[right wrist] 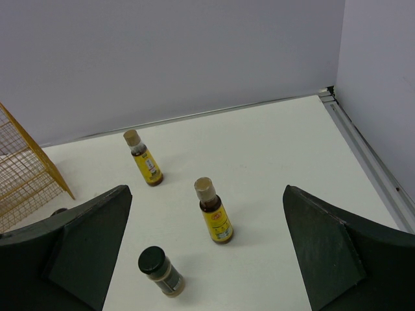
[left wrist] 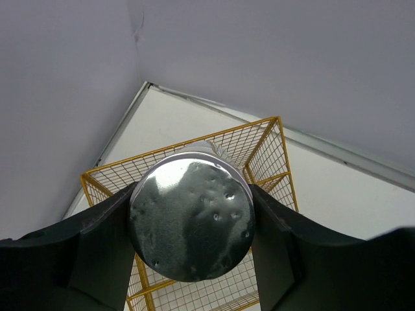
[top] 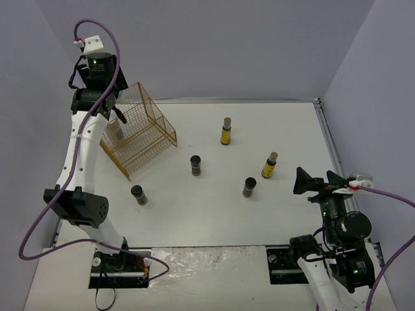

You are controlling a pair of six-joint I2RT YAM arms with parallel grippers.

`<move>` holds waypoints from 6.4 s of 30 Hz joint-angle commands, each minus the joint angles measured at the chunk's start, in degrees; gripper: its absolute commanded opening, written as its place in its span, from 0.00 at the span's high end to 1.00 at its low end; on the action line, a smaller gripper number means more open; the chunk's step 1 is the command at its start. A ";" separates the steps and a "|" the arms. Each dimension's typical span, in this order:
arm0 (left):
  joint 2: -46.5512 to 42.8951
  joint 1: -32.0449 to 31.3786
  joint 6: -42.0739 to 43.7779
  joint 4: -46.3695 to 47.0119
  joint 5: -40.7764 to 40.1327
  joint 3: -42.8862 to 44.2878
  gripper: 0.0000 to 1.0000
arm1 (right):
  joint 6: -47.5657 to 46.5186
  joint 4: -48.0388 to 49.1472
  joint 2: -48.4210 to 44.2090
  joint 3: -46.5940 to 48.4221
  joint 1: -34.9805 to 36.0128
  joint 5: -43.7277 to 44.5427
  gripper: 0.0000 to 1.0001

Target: Organize the condiment bottles

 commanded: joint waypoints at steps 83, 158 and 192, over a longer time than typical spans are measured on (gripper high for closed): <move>-3.75 -19.24 7.07 33.67 37.18 -32.97 0.03 | 3.76 -0.44 29.79 12.18 0.02 -11.10 0.00; -6.40 -28.17 11.12 42.12 -1.54 -25.87 1.00 | 1.80 -0.66 22.52 6.64 0.02 -19.89 0.00; -3.06 -7.19 0.08 48.71 -7.83 -36.48 1.00 | 2.36 -0.68 18.86 4.93 0.02 -22.92 0.00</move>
